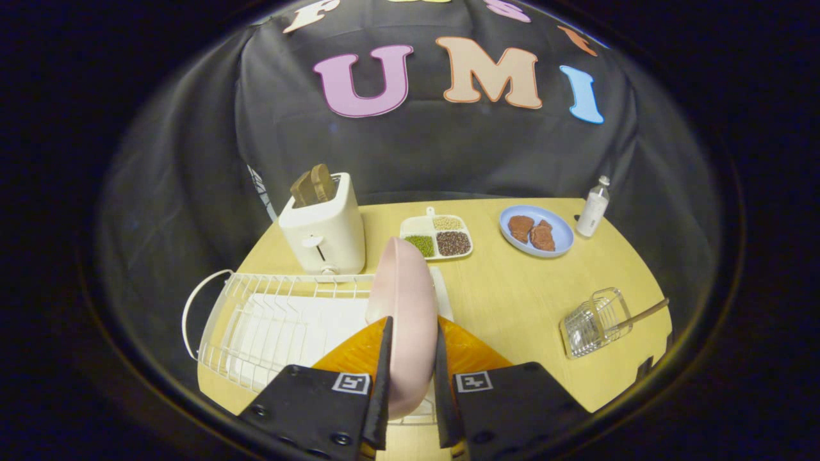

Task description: Take the plate from the dish rack, then take the spoon from the basket and place it into the plate.

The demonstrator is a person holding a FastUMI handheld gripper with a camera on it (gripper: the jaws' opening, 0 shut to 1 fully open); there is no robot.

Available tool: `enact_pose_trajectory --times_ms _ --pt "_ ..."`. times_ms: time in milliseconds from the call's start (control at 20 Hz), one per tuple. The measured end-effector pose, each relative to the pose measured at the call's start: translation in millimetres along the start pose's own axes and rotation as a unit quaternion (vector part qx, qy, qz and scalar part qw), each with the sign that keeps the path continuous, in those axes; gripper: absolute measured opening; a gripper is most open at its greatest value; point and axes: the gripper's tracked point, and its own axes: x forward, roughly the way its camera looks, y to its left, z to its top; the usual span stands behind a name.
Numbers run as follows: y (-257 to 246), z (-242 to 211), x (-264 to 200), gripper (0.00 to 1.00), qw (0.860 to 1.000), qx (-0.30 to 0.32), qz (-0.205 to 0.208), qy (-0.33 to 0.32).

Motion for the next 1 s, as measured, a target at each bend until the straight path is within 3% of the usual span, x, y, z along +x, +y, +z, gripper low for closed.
enact_pose_trajectory --times_ms 350,650,900,1000 --pt "-7.8 26.4 -7.5 0.23 0.994 -0.043 -0.073 -0.062" --pt "5.4 42.9 -13.6 0.22 0.985 -0.105 -0.081 -0.112" --pt "4.5 49.5 -13.7 0.20 0.983 -0.111 -0.074 -0.124" --pt "-4.5 64.1 -20.4 0.19 0.977 -0.119 -0.092 -0.154"
